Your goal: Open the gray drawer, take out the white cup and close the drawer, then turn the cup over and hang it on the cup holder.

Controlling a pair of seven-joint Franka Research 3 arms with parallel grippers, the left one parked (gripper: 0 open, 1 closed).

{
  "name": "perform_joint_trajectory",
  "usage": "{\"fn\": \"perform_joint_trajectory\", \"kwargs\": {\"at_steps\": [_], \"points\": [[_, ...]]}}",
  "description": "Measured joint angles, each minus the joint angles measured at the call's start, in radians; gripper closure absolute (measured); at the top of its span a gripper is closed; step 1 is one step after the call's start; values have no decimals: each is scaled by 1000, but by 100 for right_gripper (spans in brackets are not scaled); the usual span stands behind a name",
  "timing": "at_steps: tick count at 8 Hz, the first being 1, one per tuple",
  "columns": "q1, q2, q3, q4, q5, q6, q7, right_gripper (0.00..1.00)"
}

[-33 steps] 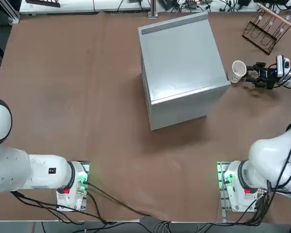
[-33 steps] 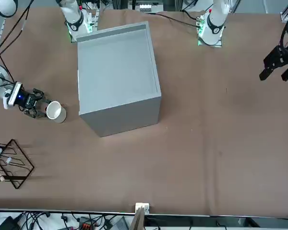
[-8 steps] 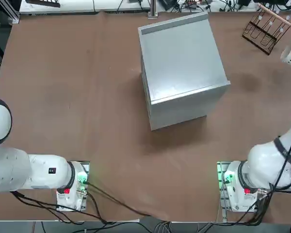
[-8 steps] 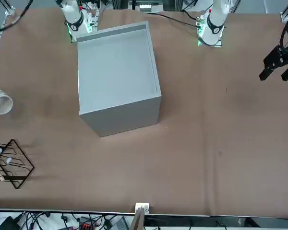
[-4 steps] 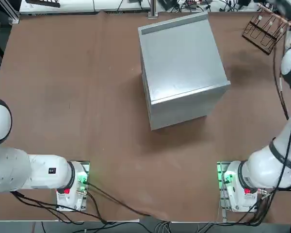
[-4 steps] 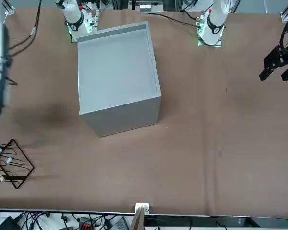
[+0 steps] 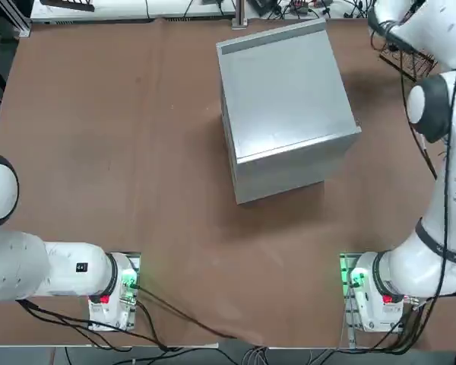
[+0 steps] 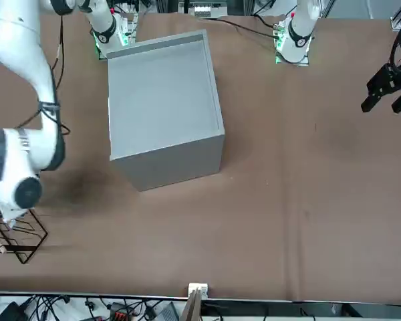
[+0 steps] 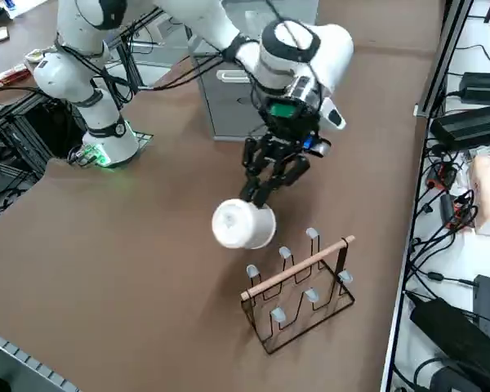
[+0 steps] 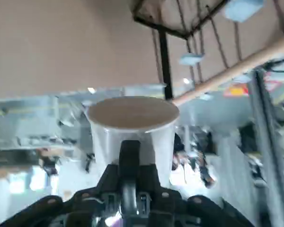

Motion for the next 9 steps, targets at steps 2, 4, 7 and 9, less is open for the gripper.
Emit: {"fn": "perform_joint_trajectory", "kwargs": {"at_steps": [2, 4, 7, 9], "points": [[49, 41, 0, 0, -153, -36, 28, 81], [67, 108, -2, 1, -248, -41, 56, 81], [69, 211, -5, 70, -311, -64, 73, 81], [76, 264, -6, 119, -320, -73, 79, 81]]}}
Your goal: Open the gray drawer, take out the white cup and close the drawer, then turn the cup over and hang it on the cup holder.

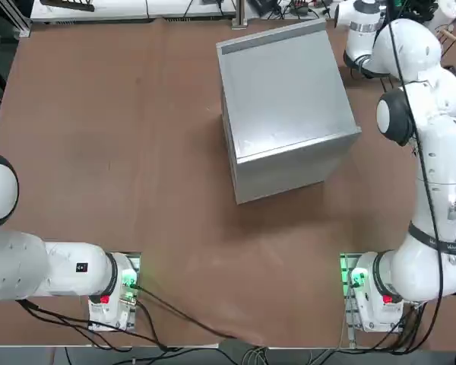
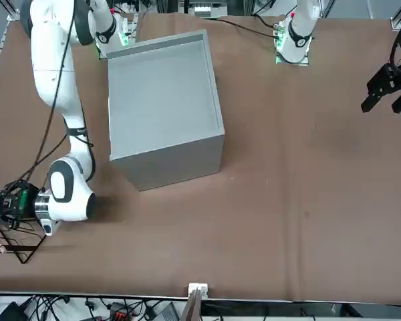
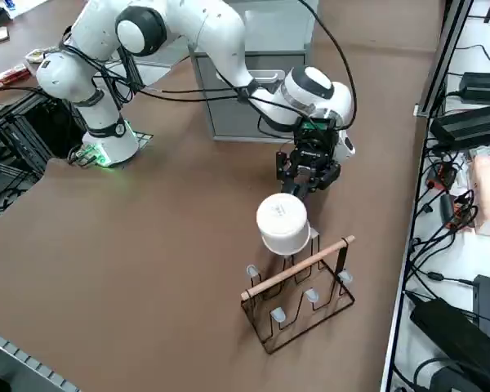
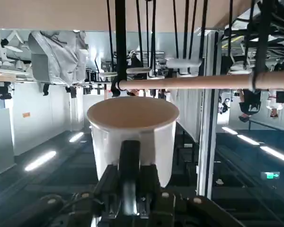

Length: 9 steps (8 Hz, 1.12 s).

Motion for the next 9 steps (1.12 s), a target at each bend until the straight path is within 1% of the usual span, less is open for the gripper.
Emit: {"fn": "perform_joint_trajectory", "kwargs": {"at_steps": [3, 4, 9], "points": [[9, 75, 0, 8, -66, -37, 9, 81], [9, 91, -2, 13, -72, -42, 11, 81], [8, 118, -6, 16, -76, -47, 20, 81]]}}
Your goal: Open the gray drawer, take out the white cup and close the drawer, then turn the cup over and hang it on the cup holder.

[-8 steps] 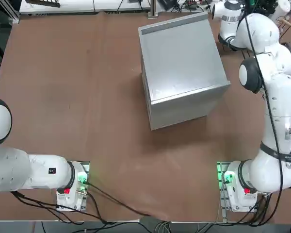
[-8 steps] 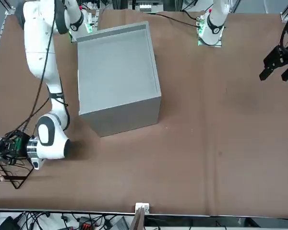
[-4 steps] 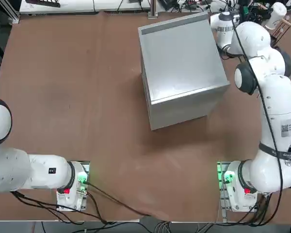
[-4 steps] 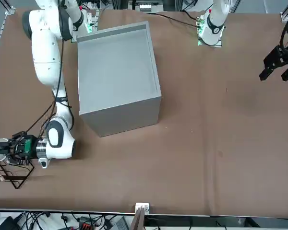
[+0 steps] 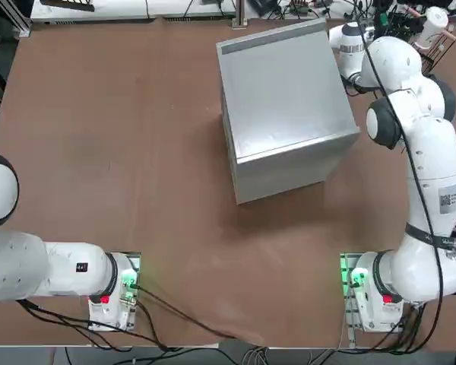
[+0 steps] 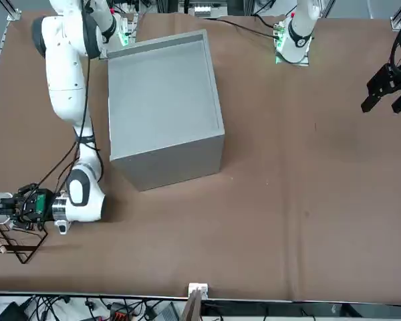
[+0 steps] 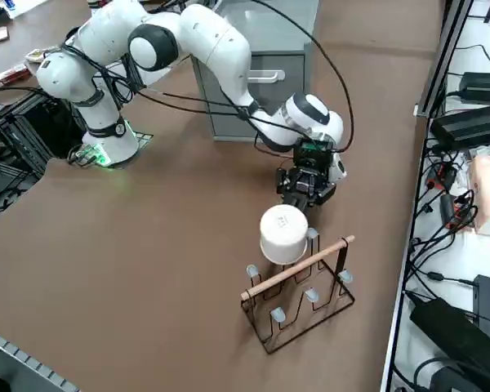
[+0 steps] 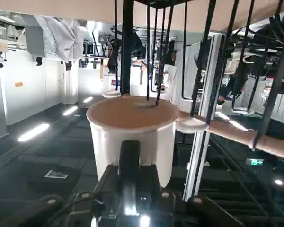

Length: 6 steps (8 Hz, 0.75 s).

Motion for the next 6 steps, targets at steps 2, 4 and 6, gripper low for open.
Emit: {"fn": "perform_joint_trajectory", "kwargs": {"at_steps": [2, 4, 6], "points": [[0, 16, 0, 0, 0, -1, 26, 81], [-2, 33, -1, 0, 0, -1, 63, 81], [-6, 45, -2, 0, -1, -1, 87, 78]]}}
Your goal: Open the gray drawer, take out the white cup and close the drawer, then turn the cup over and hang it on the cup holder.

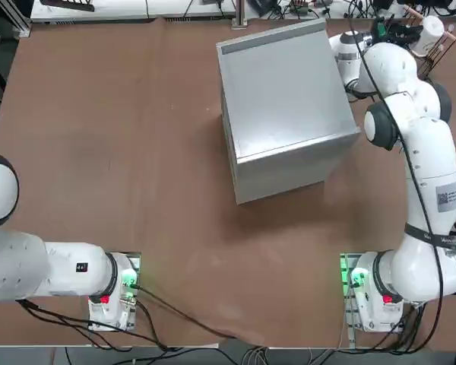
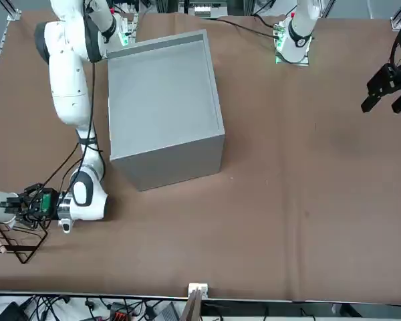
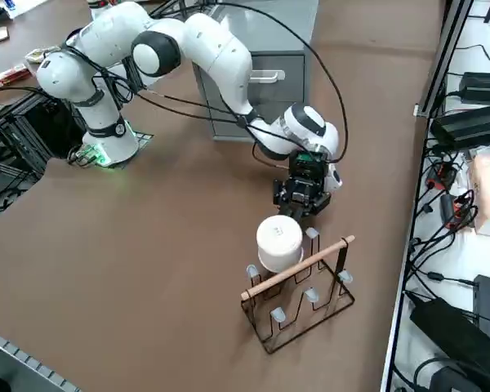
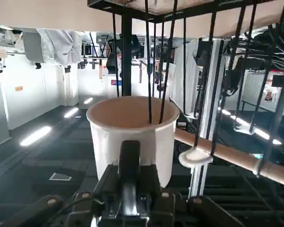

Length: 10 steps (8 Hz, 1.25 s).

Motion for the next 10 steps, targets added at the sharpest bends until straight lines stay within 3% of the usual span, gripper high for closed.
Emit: {"fn": "perform_joint_trajectory", "kwargs": {"at_steps": [2, 5, 6, 7, 10], "points": [[-1, 6, -4, 1, -2, 0, 12, 65], [0, 1, -5, 24, 1, -9, 13, 6], [0, -12, -6, 42, 35, -15, 13, 0], [0, -48, -8, 59, 107, -19, 11, 0], [-10, -248, -12, 74, 353, -18, -17, 0]]}}
